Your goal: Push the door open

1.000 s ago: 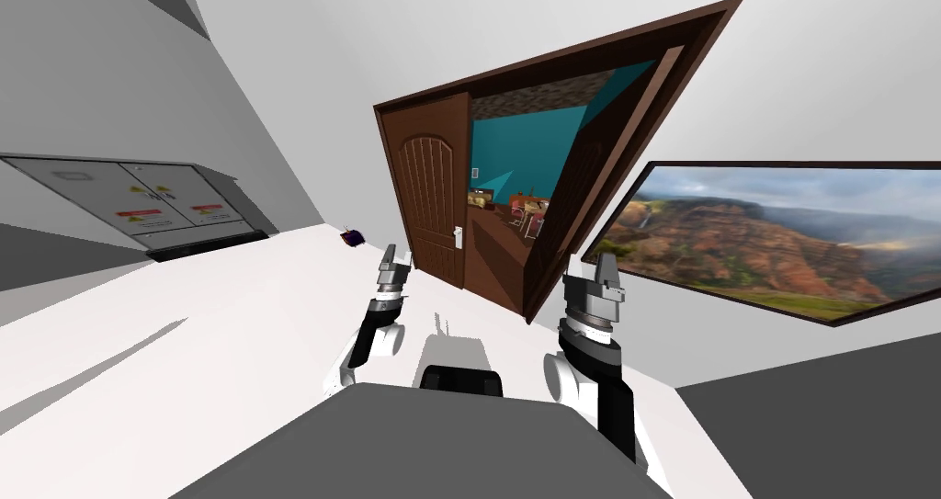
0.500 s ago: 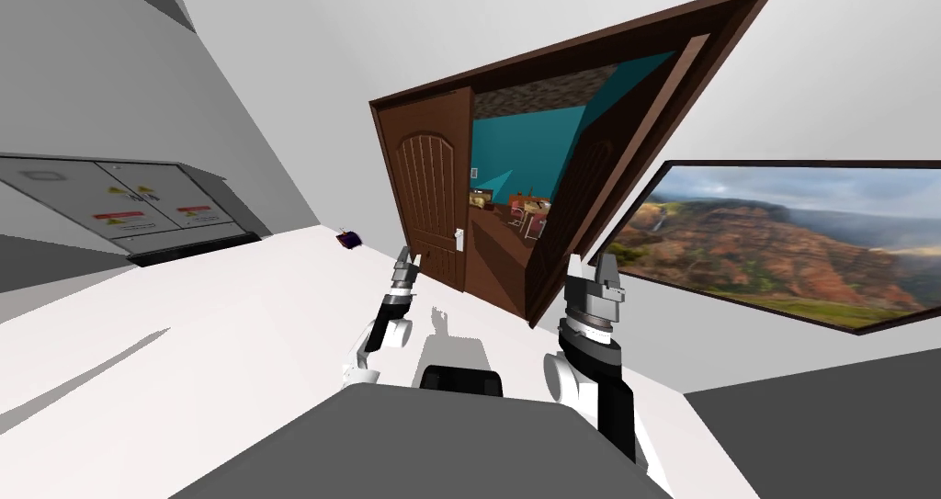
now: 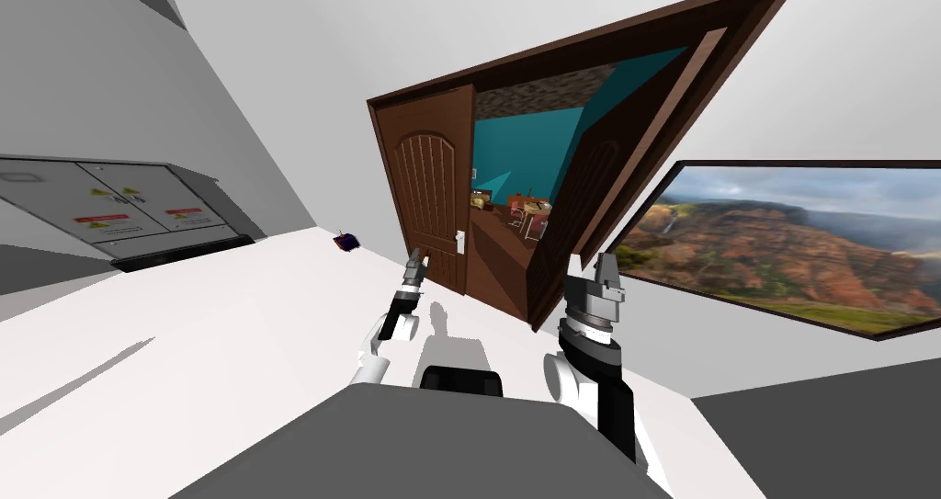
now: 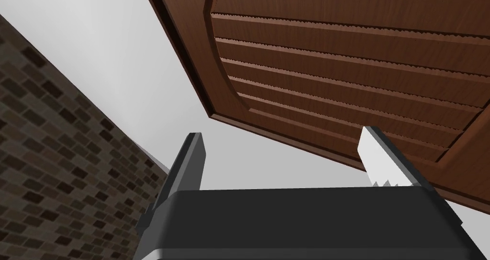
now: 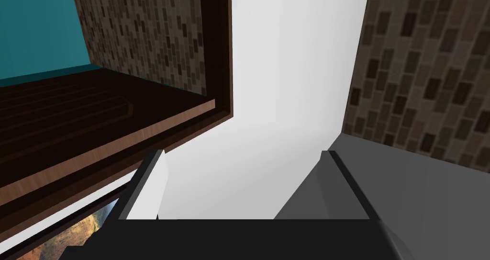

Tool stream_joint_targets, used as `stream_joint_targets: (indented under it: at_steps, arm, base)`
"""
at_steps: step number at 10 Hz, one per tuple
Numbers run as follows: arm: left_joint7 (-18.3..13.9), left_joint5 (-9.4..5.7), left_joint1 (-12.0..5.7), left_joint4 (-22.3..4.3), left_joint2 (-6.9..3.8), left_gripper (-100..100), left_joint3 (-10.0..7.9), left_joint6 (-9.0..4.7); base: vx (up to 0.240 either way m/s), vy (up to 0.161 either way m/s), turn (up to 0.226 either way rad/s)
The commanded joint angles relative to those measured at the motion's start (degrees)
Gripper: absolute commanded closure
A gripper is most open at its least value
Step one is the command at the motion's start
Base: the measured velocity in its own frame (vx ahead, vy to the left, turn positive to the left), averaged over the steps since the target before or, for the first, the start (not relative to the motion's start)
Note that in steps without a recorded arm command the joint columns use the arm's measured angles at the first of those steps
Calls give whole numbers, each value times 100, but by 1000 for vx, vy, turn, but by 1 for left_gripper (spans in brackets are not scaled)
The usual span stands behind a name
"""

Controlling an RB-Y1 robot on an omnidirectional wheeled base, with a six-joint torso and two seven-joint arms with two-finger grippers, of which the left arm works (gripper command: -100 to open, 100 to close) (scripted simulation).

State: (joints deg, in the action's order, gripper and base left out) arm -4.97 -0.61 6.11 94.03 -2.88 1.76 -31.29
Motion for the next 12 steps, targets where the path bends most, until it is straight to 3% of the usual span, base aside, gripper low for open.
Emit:
stream_joint_targets:
  at_steps: [1,2,4,5,8,9,11,12]
  arm:
    - [26,6,-188,-286,3,-100,55,56]
    - [26,6,-188,-346,3,-100,55,56]
    - [48,8,-440,-688,-2,-100,110,111]
    - [48,8,-440,-767,-2,-100,110,111]
    - [81,10,-819,-1325,12,-100,191,195]
    - [81,10,-819,-1398,12,-100,191,195]
    - [102,11,-1068,-1783,31,-100,245,249]
    - [102,11,-1068,-1811,31,-100,245,249]
  base:
    - [108,65,-26]
    - [64,48,-12]
    - [54,46,-20]
    - [53,40,-13]
    - [71,59,-23]
    - [75,64,-16]
    - [66,46,-17]
    - [56,44,-14]
